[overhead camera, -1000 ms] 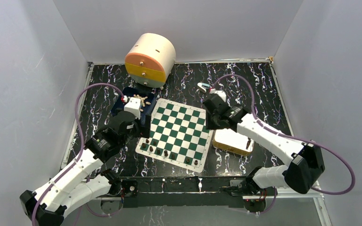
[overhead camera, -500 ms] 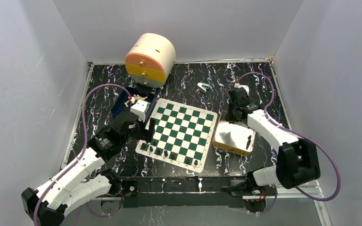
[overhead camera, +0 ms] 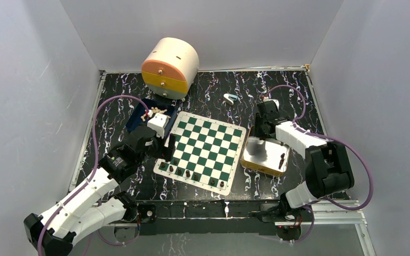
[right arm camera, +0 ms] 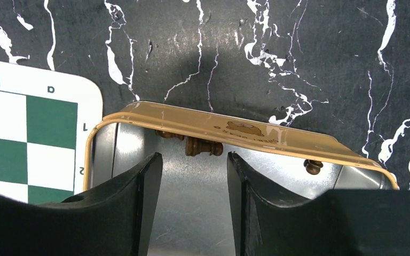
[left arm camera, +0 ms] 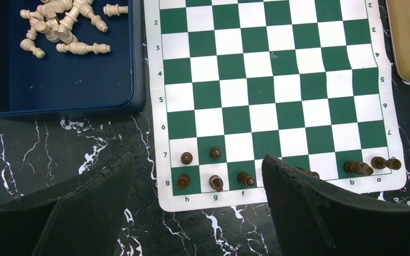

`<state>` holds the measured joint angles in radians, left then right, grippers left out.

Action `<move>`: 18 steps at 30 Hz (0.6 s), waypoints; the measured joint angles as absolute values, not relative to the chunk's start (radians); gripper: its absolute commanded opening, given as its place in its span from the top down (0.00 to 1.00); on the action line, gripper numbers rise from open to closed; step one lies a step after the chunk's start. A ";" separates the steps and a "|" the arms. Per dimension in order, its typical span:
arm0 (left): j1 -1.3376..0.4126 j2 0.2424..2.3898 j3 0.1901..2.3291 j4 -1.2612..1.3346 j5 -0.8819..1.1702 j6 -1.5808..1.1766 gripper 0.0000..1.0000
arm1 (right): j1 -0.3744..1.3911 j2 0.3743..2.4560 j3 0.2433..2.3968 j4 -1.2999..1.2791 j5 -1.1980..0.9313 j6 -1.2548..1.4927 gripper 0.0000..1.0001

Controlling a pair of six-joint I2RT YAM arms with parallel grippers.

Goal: Set up the chess pieces on the board
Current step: Pick up the chess piece from the storage box.

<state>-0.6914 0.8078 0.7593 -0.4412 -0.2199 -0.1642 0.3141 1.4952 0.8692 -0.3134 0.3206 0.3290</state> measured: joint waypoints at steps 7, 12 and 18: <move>-0.691 0.804 0.759 -0.441 -0.220 -0.164 0.14 | 0.308 1.496 0.865 -0.308 0.326 0.373 0.44; -0.691 0.801 0.759 -0.441 -0.220 -0.164 0.14 | 0.307 1.496 0.815 -0.283 0.325 0.401 0.43; -0.691 0.793 0.759 -0.441 -0.220 -0.164 0.14 | 0.303 1.506 0.796 -0.273 0.324 0.428 0.43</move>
<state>-0.6914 0.7929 0.7589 -0.4408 -0.2203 -0.1638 0.3031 1.5063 0.7959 -0.2729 0.3237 0.4282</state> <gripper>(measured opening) 0.860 0.570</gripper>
